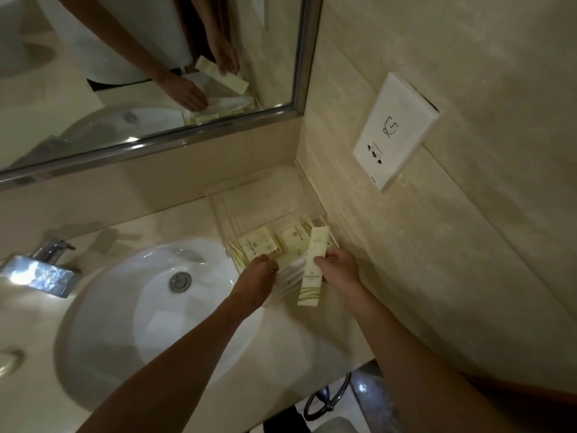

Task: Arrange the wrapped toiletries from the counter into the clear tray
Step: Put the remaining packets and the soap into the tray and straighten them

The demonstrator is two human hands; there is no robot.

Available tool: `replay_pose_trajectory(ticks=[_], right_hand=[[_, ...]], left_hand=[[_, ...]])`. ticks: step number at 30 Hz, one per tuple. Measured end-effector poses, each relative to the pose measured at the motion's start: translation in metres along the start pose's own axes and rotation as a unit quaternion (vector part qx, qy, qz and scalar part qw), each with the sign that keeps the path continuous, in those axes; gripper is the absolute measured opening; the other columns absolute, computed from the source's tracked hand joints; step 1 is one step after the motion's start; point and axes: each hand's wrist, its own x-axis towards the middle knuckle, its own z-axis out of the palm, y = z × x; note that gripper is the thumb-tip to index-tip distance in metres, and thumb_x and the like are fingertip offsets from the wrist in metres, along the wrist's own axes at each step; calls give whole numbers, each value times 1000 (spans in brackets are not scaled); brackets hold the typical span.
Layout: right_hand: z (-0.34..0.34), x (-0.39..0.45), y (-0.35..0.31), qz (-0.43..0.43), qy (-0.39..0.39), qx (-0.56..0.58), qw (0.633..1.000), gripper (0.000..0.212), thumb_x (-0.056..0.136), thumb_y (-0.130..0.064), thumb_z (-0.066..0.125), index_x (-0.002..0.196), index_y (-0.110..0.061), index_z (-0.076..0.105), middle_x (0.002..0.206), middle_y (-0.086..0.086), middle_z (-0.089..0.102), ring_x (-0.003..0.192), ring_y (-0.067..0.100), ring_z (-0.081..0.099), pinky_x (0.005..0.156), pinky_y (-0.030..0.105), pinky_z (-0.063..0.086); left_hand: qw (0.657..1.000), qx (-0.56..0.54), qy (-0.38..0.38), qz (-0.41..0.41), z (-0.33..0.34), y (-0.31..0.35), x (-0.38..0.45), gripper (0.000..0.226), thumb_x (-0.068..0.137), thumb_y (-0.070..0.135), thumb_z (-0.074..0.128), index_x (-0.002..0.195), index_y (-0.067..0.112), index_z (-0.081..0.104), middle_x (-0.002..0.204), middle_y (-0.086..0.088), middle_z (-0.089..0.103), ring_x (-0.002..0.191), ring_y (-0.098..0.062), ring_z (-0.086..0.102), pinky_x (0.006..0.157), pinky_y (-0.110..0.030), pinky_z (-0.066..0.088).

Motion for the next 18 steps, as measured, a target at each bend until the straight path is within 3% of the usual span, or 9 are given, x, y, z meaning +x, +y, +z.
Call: replay_pose_trajectory(ticks=[4,7,12,18], right_hand=[[19,5,-7,29,17,78,996,20,80,3,64,84,-10,49,102,14,66,85,27,71,68,43,63],[39,6,-11,28,39,86,995,26,80,7,61,93,-9,44,104,12,59,90,28,68,65,35,62],[73,10,-15,-4,67,2,998,22,81,6,54,90,-13,46,93,6,56,63,12,52,47,23,44],[99,13,-11,3,62,-75,995,20,85,3,57,103,-5,60,112,16,63,96,32,65,71,30,48]], left_hand=[[997,-41,30,-56,-13,-12,-10,19,90,2,48,95,6,65,98,-11,62,89,-26,57,73,-28,44],[993,-49,56,-92,-25,-22,-16,24,85,-4,46,95,6,65,99,-10,63,89,-26,58,74,-31,47],[987,-61,91,-120,-39,-36,-28,24,83,-5,48,97,8,64,100,-9,63,89,-24,59,79,-37,53],[983,-52,97,-144,-44,-52,-39,21,87,0,50,101,9,63,102,-8,63,91,-22,58,79,-35,53]])
